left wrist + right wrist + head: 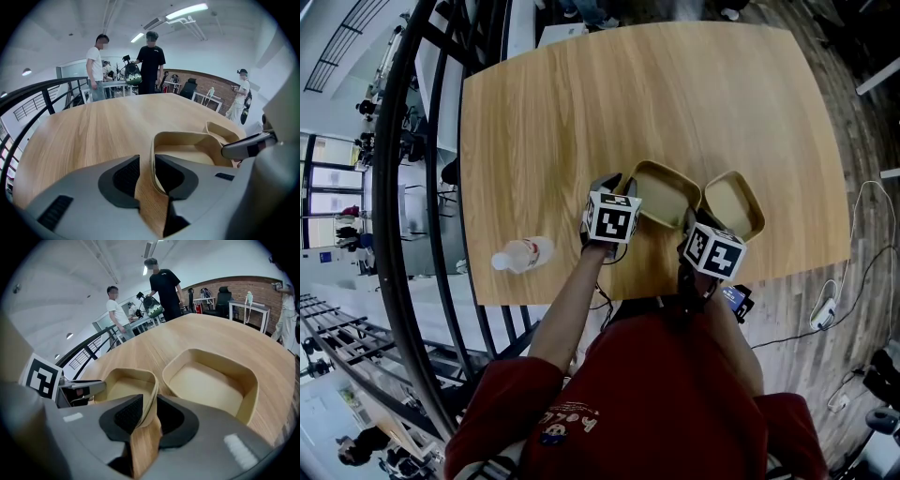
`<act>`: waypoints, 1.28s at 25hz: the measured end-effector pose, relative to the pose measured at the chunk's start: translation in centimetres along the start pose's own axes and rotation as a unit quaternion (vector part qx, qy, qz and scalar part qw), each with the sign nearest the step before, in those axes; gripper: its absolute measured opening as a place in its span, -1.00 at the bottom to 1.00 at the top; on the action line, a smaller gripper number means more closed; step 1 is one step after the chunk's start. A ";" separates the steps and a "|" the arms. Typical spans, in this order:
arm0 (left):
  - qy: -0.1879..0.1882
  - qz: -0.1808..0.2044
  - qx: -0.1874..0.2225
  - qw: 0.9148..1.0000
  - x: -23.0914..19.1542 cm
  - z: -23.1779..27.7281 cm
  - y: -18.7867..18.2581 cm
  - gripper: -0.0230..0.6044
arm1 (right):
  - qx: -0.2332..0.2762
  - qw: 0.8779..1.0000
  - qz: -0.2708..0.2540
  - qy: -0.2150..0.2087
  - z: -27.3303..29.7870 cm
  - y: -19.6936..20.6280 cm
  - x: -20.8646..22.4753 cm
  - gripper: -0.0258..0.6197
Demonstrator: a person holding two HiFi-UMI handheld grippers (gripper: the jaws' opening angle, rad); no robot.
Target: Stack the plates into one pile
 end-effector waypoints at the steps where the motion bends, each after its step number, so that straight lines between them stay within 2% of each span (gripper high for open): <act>1: 0.000 0.001 0.002 1.000 0.1 -0.1 -0.1 -0.59 | 0.003 1.000 0.000 0.000 -0.1 -0.1 0.0 -0.60; 15: 0.009 0.023 0.033 0.999 1.5 -1.4 -2.4 -0.59 | 0.046 0.999 0.012 0.004 -2.2 -1.4 1.0 -0.60; 23: 0.036 0.056 0.049 0.997 4.9 -1.9 -4.5 -0.59 | 0.080 0.996 0.032 0.020 -4.7 -2.2 2.8 -0.60; 32: 0.073 0.104 0.054 0.990 9.6 -1.4 -6.4 -0.59 | 0.113 0.989 0.074 0.057 -7.7 -2.4 7.0 -0.60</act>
Point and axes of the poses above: the fingertips, and each gripper's own axes: z forward along the fingers, x to its right, y out of its underside, the point moved 2 cm from there along -z, backward along the fingers, and after that the axes turned 4 degrees about -x, right-handed, at the moved point
